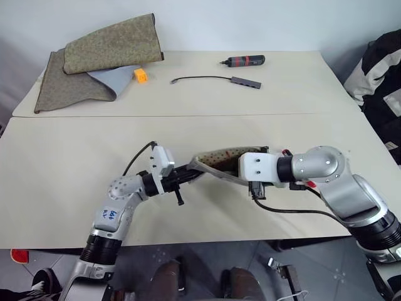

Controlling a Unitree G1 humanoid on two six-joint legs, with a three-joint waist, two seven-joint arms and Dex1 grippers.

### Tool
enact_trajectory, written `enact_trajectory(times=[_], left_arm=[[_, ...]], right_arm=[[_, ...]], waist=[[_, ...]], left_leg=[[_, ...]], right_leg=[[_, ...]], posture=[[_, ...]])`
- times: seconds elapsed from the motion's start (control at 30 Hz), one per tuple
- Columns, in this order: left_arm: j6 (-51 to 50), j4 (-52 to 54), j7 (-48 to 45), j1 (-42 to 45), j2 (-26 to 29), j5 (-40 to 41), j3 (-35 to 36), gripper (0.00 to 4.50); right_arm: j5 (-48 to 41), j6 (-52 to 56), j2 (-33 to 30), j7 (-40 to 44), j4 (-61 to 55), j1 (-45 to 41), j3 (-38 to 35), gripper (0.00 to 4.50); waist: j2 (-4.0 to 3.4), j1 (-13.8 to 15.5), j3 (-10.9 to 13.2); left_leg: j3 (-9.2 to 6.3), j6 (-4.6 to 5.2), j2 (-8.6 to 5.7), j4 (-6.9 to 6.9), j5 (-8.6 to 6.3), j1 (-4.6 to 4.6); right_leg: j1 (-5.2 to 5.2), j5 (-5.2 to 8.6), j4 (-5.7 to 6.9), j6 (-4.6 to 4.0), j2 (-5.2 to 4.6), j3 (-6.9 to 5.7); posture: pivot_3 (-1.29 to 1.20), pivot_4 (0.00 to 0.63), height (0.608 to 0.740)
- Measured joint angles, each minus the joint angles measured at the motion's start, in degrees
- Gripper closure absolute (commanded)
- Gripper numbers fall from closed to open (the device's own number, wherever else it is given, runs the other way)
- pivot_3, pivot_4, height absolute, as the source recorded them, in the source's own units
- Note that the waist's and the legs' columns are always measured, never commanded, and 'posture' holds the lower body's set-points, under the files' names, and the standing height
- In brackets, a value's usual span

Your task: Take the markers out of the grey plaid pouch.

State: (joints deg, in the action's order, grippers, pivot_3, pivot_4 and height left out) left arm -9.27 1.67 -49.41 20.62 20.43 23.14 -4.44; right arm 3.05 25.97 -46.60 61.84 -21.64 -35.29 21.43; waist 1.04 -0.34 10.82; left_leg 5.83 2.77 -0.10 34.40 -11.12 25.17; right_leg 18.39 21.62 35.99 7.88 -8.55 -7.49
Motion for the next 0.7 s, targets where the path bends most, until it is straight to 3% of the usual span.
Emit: enact_trajectory(times=[0.17,0.33,0.53,0.7], left_arm=[[0.0,0.1,1.0,-1.2,0.0,-0.3,0.7,4.5],[1.9,0.0,0.0,-2.5,2.8,-2.0,1.1,4.5],[2.9,-1.5,1.5,-2.2,2.2,-2.9,2.0,4.5],[3.8,-2.5,3.3,-1.3,1.0,-3.5,2.5,4.5]], right_arm=[[-1.2,2.9,4.8,-1.3,1.1,0.0,-0.3,4.02],[-4.3,3.5,4.5,-1.1,2.6,-0.5,-4.4,4.02],[-17.6,12.5,6.3,-0.1,0.8,-4.5,-14.3,4.02],[-28.0,20.4,7.0,0.4,-2.9,-4.7,-17.7,4.02]], waist=[[0.01,0.2,0.0],[0.01,0.3,0.0],[0.0,0.3,0.0],[0.0,0.3,0.0]], left_leg=[[-0.05,0.0,0.0,0.05,0.0,0.03],[-0.08,0.02,-0.04,0.08,-0.01,0.04],[-0.18,0.01,-0.03,0.04,-0.01,0.05],[-0.21,0.03,-0.04,0.05,-0.02,0.11]], right_leg=[[-0.03,0.0,0.0,0.0,0.0,-0.02],[-0.05,0.0,-0.02,0.0,-0.02,-0.05],[-0.05,0.0,0.0,0.0,-0.02,-0.06],[-0.04,0.0,0.0,0.0,-0.03,-0.09]], posture=[[0.0,0.15,0.74],[0.0,0.15,0.74],[0.0,0.15,0.74],[0.0,0.15,0.74]])
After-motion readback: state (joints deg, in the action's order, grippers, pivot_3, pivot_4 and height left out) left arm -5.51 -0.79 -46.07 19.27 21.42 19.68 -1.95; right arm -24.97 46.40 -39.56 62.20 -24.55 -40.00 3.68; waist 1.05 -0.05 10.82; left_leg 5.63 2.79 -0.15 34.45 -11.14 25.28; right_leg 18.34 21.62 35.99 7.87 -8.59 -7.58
